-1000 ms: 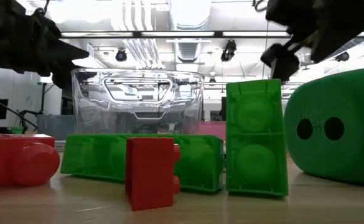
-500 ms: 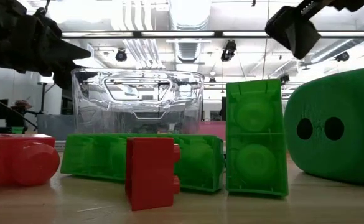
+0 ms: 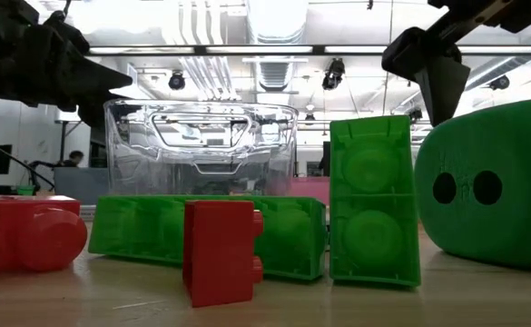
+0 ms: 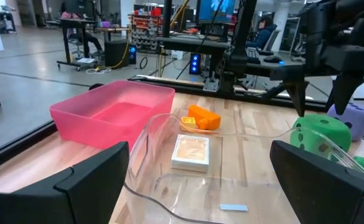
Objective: Pick & Place Toys
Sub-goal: Put the green dice into the transparent bin
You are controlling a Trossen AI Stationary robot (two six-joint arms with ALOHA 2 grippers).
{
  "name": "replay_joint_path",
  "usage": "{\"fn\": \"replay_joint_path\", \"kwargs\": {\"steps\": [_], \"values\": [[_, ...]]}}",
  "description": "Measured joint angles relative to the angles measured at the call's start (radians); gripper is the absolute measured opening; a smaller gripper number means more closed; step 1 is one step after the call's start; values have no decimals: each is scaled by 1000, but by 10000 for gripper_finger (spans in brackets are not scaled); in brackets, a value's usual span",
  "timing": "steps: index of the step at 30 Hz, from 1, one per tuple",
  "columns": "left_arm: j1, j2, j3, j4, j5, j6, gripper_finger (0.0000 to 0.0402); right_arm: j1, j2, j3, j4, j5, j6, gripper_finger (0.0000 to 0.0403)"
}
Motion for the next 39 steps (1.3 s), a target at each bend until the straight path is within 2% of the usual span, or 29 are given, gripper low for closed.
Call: {"fn": "replay_joint_path", "kwargs": {"steps": [12, 39], "values": [[0, 0, 0, -1, 0, 0, 393, 14, 52, 45, -47, -51, 32, 378], [0, 0, 0, -12, -23, -3, 393, 19, 100, 45, -16, -46, 16, 378]]}}
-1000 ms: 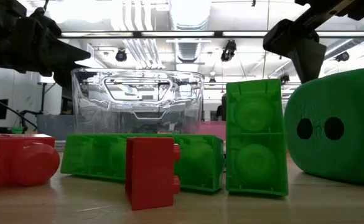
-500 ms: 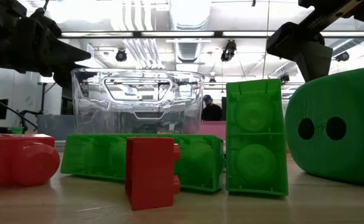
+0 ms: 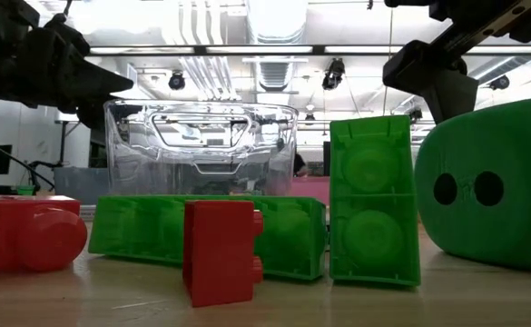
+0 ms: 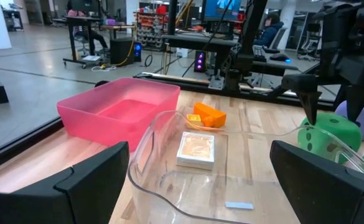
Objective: Pick & Place Toys
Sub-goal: Put the green dice into the transparent bin
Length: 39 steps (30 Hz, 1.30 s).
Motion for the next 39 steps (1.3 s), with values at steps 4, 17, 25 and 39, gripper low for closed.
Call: {"fn": "replay_joint_path", "kwargs": {"steps": [4, 17, 25, 39], "values": [[0, 0, 0, 0, 0, -2, 393, 0, 7, 0, 2, -1, -17, 378], [0, 0, 0, 1, -134, 52, 393, 1, 70, 3, 20, 16, -16, 378], [0, 0, 0, -7, -201, 33, 393, 0, 83, 3, 45, 39, 38, 378], [1, 0, 0, -44, -201, 29, 393, -1, 81, 6, 51, 66, 94, 234]]}}
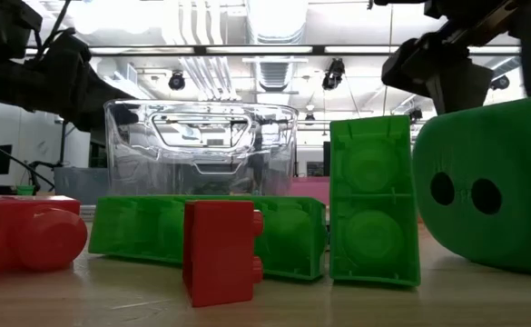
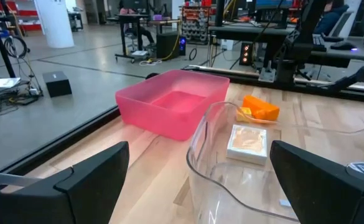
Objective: Pick & Place Toys
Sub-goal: Put the green dice into the transparent bin
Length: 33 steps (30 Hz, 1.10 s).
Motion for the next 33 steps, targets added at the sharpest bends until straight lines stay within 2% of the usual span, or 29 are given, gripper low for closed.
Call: {"fn": "replay_joint_path", "kwargs": {"steps": [7, 19, 25, 33], "values": [[0, 0, 0, 0, 0, 0, 393, 0, -13, 35, -10, 15, -9, 162], [0, 0, 0, -6, 0, -25, 393, 6, -34, 43, -30, 29, -25, 86], [0, 0, 0, -8, 0, -26, 393, 6, -37, 49, -31, 29, -29, 62], [0, 0, 0, -20, 0, -26, 392, 8, -39, 42, 24, 51, -55, 57]]}}
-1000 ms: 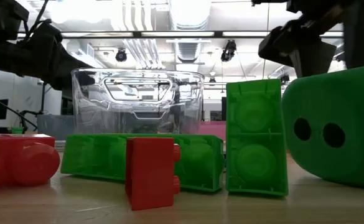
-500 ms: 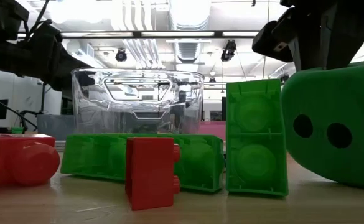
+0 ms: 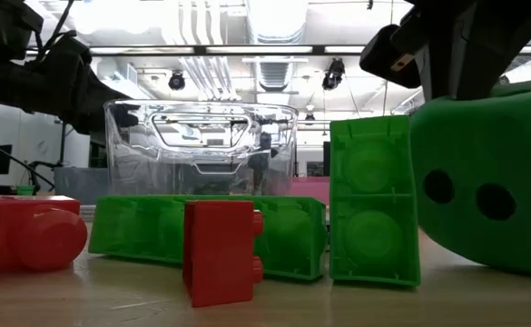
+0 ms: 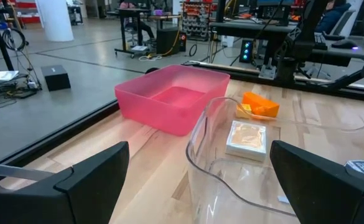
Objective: Pick & Place Toys
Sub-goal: Put the green dice into the transparent bin
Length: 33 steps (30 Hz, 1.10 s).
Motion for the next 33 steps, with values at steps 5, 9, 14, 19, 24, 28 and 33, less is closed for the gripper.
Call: {"fn": "replay_joint_path", "kwargs": {"steps": [5, 9, 14, 19, 24, 28, 33], "values": [[0, 0, 0, -2, 0, 0, 392, 3, 0, 1, 9, 9, -2, 57], [0, 0, 0, -2, 0, 0, 392, 13, 0, 7, 6, 18, -6, 56], [0, 0, 0, -2, 0, 0, 392, 25, -11, 8, -3, 21, -4, 52], [0, 0, 0, -1, 0, 0, 392, 47, -57, 3, -19, 61, -3, 29], [0, 0, 0, -2, 0, 0, 392, 58, -118, -13, -24, 125, 19, 19], [0, 0, 0, -2, 0, 0, 392, 69, -148, -41, -29, 155, 35, 18], [0, 0, 0, -3, 0, 0, 392, 84, -176, -63, -20, 215, 40, 18]]}}
